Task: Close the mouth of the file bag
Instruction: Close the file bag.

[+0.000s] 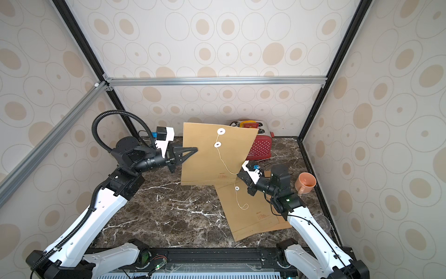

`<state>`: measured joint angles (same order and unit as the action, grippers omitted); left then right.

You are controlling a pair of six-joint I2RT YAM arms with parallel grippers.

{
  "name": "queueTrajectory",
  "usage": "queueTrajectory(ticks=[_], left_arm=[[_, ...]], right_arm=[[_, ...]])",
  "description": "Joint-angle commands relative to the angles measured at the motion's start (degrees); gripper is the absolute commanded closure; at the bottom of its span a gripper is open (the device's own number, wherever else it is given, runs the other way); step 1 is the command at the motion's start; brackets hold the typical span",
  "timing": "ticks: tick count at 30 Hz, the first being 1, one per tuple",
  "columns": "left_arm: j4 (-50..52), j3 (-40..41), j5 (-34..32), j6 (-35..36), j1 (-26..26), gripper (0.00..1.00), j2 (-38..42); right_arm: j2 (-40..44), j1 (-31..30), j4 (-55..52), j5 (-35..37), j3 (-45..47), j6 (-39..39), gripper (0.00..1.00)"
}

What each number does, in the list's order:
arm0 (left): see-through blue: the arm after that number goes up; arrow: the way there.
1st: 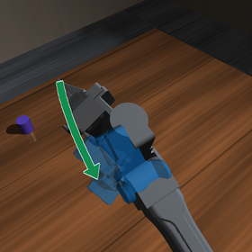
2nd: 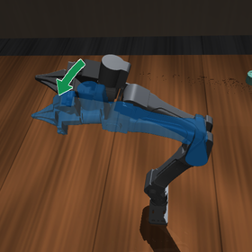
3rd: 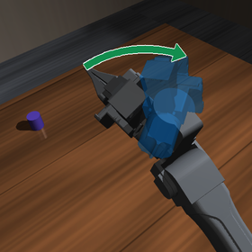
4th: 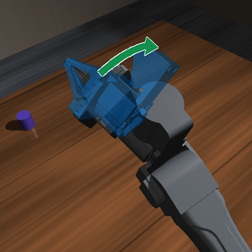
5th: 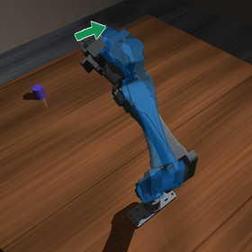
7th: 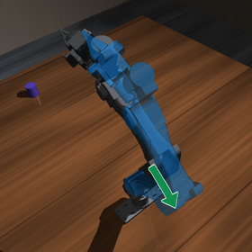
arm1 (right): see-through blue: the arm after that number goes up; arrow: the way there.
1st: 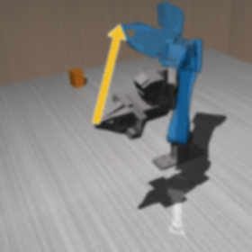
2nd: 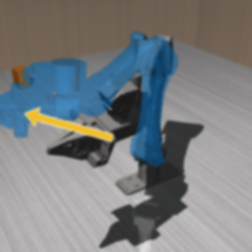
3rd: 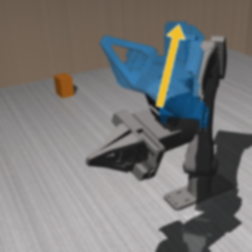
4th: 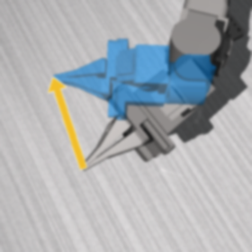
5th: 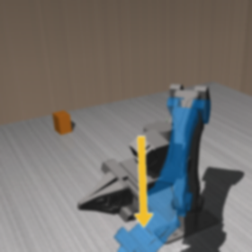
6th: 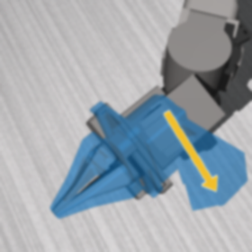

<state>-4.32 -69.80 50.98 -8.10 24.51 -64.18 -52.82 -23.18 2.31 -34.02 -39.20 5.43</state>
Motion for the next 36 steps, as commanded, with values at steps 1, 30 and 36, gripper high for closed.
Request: queueTrajectory(ticks=[1,30,36], left_arm=[[0.62,-1.02,0.0,0.35,0.03,1.0,1.23],[-11.6,3.67,-2.36,-9.79,-0.02,1.0,-1.13],[-13.2,4.44,-4.25,-12.0,-0.01,1.0,-1.36]], right_arm=[[1.65,0.45,-2.48,5.36,-2.45,-0.36,0.99],[-7.07,-14.57,4.4,4.88,-2.74,-7.88,1.0],[-13.08,-21.59,5.62,7.45,-6.2,-5.76,1.0]])
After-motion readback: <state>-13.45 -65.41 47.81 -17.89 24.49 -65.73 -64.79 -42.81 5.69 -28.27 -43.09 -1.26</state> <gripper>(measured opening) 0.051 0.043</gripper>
